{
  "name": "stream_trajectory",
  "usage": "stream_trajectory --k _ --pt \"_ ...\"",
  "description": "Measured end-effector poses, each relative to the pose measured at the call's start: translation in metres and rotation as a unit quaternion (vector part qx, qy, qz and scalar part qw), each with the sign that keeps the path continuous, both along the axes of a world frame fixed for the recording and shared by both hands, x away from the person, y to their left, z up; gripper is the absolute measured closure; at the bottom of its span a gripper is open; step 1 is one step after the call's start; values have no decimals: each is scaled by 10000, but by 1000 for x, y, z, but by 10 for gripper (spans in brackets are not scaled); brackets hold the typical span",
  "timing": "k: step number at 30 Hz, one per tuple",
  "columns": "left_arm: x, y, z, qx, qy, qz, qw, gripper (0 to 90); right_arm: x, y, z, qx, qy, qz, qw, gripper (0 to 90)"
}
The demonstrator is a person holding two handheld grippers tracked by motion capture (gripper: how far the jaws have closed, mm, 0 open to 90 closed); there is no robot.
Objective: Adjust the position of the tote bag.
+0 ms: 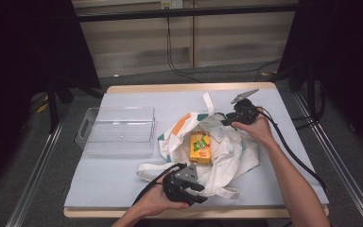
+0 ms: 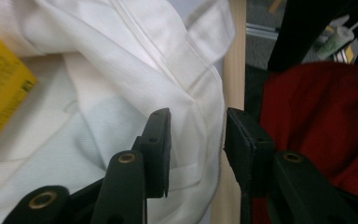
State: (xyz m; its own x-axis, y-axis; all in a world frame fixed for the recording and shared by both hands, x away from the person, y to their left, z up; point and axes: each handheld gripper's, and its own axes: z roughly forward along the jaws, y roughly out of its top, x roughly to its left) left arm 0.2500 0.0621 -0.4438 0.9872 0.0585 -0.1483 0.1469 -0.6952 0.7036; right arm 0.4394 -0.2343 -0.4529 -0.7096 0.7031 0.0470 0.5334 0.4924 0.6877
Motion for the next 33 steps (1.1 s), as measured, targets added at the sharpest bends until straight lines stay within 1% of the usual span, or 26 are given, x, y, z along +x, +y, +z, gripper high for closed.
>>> stream_trajectory --k 1,3,4,6,8,9,11,12,13,14,15,16,17,19,20,21,23,24,25,26,27,29,30,31,32,33 --pt "5 5 3 -201 67 111 9997 591 -5 -7 3 166 -42 -38 9998 516" --pt "9 11 8 -234 47 229 9995 555 -11 -14 7 242 -65 -31 9997 469" --pt "9 11 8 -234 47 229 9995 546 -11 -14 7 242 -65 -31 9997 469" --pt "11 15 11 -430 112 370 9983 539 -18 -17 10 229 -70 -6 9997 435" --pt "14 19 17 -400 31 622 9973 475 -29 -20 17 295 -154 112 9994 423" --pt "16 22 20 -411 -54 648 9970 471 -43 -21 25 335 -272 230 9988 415" --pt "18 26 23 -521 -58 776 9956 468 -48 -22 26 374 -290 283 9985 408" --pt "22 31 27 -508 -130 917 9944 469 -61 -24 29 319 -310 358 9984 410" --pt "25 34 29 -491 -200 985 9937 471 -67 -25 30 307 -294 397 9983 416" --pt "25 34 29 -491 -200 985 9937 482 -67 -25 30 307 -294 397 9983 416" --pt "29 37 29 -538 -207 1127 9920 482 -74 -26 30 314 -264 465 9981 431" --pt "32 39 30 -530 -208 1216 9910 491 -81 -27 30 303 -258 534 9978 434" --pt "35 42 30 -372 -461 1587 9856 518 -91 -27 31 326 -225 617 9973 441" --pt "37 42 30 -322 -414 1594 9858 525 -101 -27 32 354 -228 727 9965 464" --pt "39 41 29 -364 -404 1590 9858 525 -101 -27 32 354 -228 727 9965 464" --pt "44 40 29 -324 -479 1608 9853 525 -112 -27 35 427 -198 835 9954 471" --pt "47 40 30 -287 -517 1612 9852 524 -115 -26 36 435 -192 887 9949 475" --pt "56 41 34 -301 -515 1713 9834 520 -123 -23 37 457 -179 984 9939 474" --pt "56 41 34 -301 -515 1713 9834 515 -127 -21 37 467 -176 1020 9935 474" --pt "61 41 35 -313 -546 1778 9821 515 -127 -21 37 467 -176 1020 9935 474" --pt "73 42 39 -267 -551 1917 9795 514 -131 -15 36 505 -186 1105 9924 453" --pt "78 41 41 -216 -595 1920 9793 538 -131 -11 35 499 -156 1190 9915 440" --pt "88 35 42 -149 -663 2037 9767 525 -130 -8 35 425 -195 1192 9918 429" --pt "88 35 42 -149 -663 2037 9767 520 -130 -8 35 425 -195 1192 9918 429" --pt "93 33 44 -61 -728 2067 9757 520 -130 -5 36 462 -219 1197 9915 430" --pt "100 29 44 -69 -754 2130 9741 509 -125 1 36 504 -159 1262 9906 415"
